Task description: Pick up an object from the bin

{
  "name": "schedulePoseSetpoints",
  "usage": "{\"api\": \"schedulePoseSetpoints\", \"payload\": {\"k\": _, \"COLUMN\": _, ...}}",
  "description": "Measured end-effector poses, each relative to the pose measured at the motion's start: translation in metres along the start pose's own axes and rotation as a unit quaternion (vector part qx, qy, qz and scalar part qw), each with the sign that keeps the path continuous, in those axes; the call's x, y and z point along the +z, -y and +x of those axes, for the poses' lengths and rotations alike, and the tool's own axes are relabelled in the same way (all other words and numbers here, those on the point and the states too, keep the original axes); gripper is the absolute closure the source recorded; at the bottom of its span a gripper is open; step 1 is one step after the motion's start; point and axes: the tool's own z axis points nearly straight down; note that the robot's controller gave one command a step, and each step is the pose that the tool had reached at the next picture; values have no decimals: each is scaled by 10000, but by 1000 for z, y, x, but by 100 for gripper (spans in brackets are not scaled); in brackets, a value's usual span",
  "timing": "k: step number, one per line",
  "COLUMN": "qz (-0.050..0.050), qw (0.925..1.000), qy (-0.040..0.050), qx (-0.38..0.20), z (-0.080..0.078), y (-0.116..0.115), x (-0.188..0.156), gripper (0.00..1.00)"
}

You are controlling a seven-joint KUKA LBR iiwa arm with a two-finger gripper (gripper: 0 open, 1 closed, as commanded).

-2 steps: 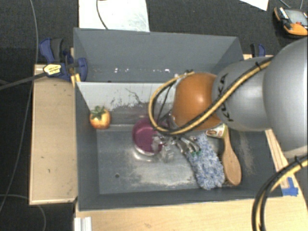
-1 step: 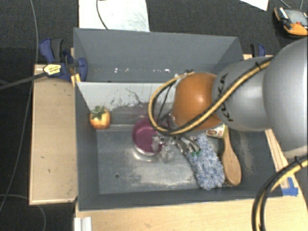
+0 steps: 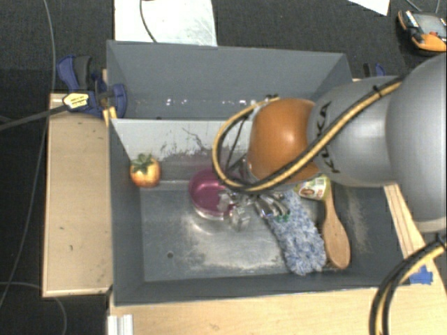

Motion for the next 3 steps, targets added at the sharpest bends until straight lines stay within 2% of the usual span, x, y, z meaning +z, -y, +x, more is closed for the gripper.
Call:
{"api": "schedulePoseSetpoints", "payload": {"k": 1, "qz": 2, "qw": 10000, "qy": -10, "qx": -21, "z": 5, "y": 16, "x": -3, "gripper": 100}}
{"api": "schedulePoseSetpoints", "payload": {"k": 2, "qz": 1, "qw": 10000, "qy": 41, "qx": -50, "z": 0, "y": 10, "x": -92, "gripper": 100}}
{"api": "schedulePoseSetpoints", "payload": {"k": 3, "qz": -16, "qw": 9998, "qy": -101, "qx": -167, "z": -5, "y": 29, "x": -17, "gripper": 100}}
